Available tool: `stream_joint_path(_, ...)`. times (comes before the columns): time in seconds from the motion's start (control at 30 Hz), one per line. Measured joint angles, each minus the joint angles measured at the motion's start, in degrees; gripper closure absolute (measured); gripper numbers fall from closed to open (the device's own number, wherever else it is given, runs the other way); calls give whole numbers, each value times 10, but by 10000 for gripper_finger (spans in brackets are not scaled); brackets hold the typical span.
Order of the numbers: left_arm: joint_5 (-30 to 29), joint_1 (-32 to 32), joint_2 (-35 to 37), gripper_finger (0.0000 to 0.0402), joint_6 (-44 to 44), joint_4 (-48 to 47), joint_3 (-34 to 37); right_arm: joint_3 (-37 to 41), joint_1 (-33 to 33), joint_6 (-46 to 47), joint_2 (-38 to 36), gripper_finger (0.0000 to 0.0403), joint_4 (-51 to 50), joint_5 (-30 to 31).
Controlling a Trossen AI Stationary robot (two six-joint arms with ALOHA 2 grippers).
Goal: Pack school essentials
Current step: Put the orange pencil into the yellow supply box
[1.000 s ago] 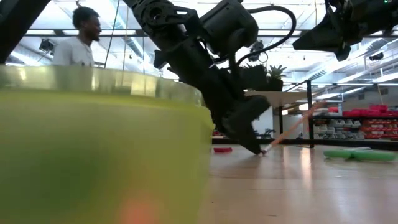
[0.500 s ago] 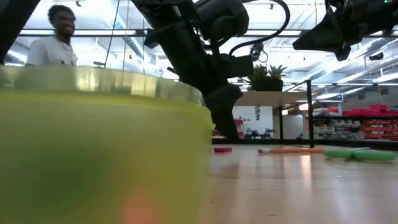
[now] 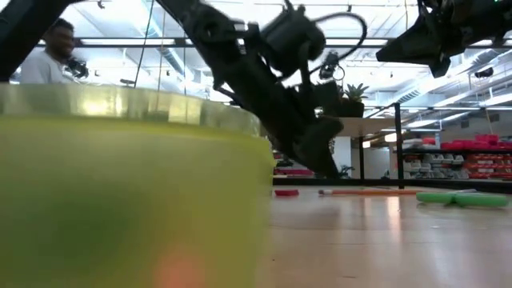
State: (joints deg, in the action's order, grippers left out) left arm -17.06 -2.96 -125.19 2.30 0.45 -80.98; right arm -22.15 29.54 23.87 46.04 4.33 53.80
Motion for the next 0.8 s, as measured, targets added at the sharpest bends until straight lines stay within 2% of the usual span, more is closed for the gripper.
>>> stream_joint_path(0.2, 2, 22, -32, 252, 0, 41, 0, 0, 0, -5, 0, 380, 5, -2)
stream_joint_path(0.4, 5, 28, -39, 269, 5, 31, -3, 0, 0, -5, 0, 380, 6, -3)
stream_joint_path(0.6, 6, 27, -39, 313, 7, 17, -3, 0, 0, -5, 0, 380, 6, -3)
stream_joint_path(0.8, 24, 33, -38, 383, 11, -3, -3, 0, 0, -5, 0, 380, 5, -3)
